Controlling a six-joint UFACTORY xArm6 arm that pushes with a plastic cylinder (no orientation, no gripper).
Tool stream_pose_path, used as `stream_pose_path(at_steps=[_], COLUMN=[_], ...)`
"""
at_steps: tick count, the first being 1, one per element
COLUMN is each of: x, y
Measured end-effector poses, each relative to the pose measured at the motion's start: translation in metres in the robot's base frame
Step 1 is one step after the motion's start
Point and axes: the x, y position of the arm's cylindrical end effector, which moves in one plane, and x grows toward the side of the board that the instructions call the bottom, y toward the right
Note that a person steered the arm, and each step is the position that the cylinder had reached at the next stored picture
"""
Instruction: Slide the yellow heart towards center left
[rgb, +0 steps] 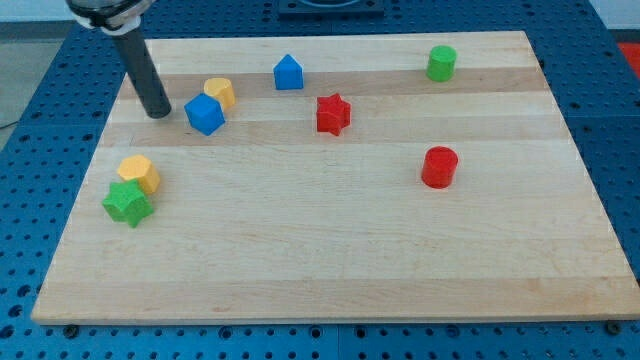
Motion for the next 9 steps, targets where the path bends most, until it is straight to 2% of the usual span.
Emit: stream_pose_path(at_steps=[1, 2, 4, 5, 6, 7, 8, 9], x=[0.022, 0.024, -0.064, -0.059, 0.004, 0.009, -0.018, -0.019], y=[0.068, 0.116, 0.115, 0.058, 0.016, 0.01, 0.04, 0.093])
